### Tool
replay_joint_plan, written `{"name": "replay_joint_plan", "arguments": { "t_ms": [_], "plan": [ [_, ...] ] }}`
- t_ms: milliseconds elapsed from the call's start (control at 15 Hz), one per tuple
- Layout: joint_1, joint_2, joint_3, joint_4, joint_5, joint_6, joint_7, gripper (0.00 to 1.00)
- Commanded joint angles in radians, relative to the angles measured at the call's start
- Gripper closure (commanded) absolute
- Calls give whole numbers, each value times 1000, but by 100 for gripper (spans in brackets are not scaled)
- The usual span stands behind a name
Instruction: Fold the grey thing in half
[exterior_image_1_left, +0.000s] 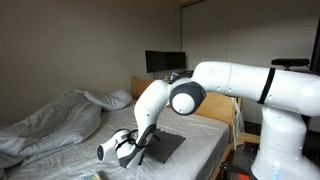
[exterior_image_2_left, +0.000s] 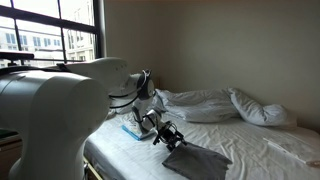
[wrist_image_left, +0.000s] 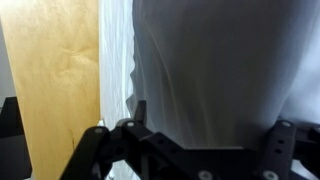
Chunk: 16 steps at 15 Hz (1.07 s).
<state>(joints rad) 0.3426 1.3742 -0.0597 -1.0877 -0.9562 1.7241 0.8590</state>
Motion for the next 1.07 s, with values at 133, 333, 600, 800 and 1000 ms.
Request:
{"name": "replay_joint_plan", "arguments": {
  "t_ms": [133,333,600,800,1000],
  "plan": [
    [11,31,-13,23,-17,-18,-25,38],
    [14,34,-14,21,-18,-17,-26,58],
    [18,37,-16,14,-20,-14,-28,84],
    [21,26,-15,-11,-29,4,-24,91],
    [14,4,-8,-37,-35,32,-22,91]
  ]
}}
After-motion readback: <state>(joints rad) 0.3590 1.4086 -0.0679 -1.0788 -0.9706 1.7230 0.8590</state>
